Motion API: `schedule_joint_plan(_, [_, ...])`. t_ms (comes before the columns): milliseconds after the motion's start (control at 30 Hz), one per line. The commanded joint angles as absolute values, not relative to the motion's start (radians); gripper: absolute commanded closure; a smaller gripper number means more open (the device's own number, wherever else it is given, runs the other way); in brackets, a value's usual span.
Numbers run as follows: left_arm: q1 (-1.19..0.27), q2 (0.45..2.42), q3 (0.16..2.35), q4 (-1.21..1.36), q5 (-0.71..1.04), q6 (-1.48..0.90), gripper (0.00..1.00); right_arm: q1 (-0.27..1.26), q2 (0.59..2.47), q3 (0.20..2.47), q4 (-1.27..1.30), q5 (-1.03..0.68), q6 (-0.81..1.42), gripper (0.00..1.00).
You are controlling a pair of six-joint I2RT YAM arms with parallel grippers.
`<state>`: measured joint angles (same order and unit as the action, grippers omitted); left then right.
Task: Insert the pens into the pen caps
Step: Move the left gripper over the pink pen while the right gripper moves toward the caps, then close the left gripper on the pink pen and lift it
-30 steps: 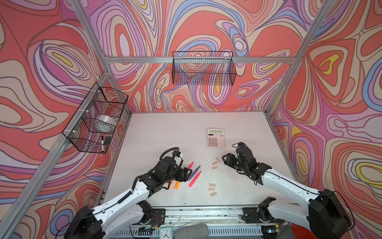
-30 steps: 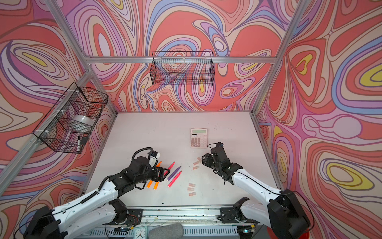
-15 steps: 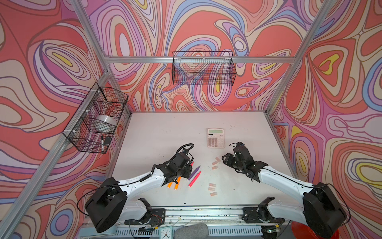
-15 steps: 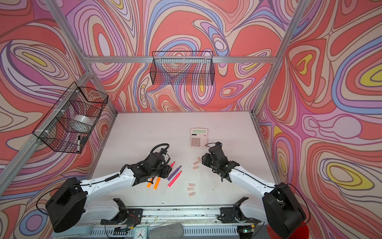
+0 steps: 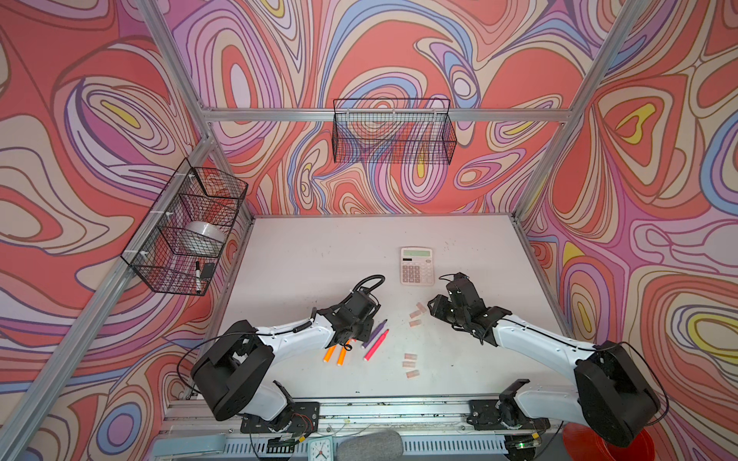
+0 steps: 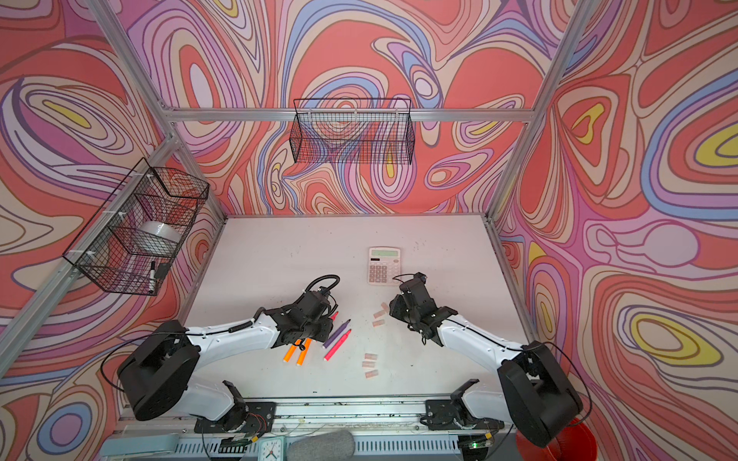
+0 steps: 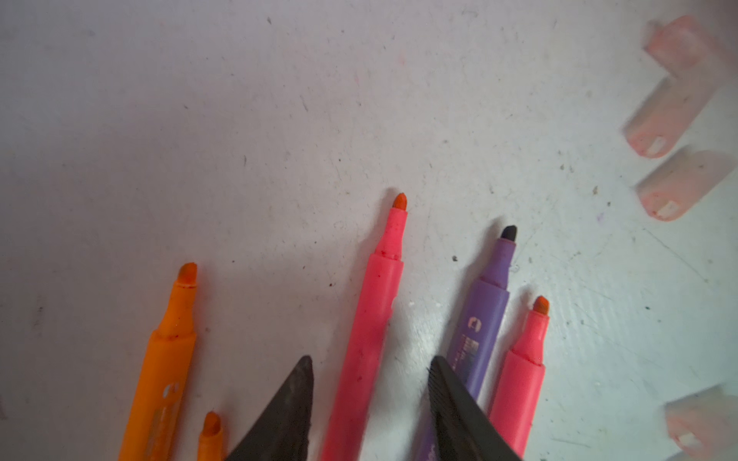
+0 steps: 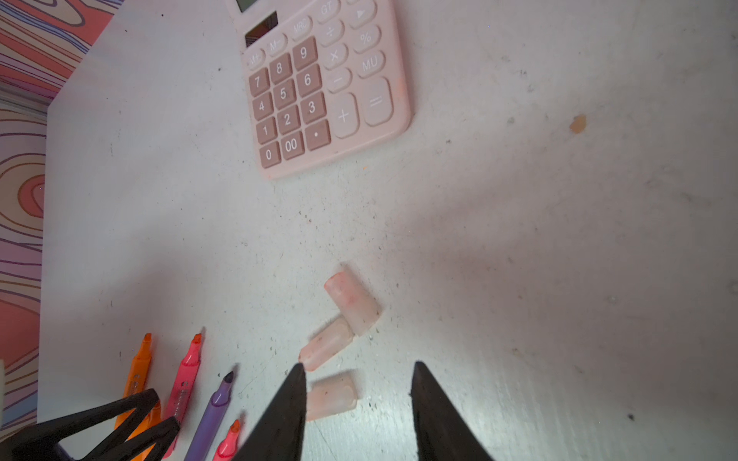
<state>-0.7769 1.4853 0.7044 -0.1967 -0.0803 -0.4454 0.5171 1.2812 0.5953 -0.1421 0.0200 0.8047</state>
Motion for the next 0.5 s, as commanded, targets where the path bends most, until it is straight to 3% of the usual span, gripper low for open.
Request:
schedule_joint_plan(0, [-0.785,1.509,0.742,-0.254,-0.105,-0.442,0.51,0.525,1.292,0.624,-0.140,0.041,0.794,0.57])
schedule_joint_plan(467, [-0.819,1.565,0.798,-0.399,-0.123,-0.465,0.53,0.541,1.310,0.637,-0.145,0.049,0.802,0.59])
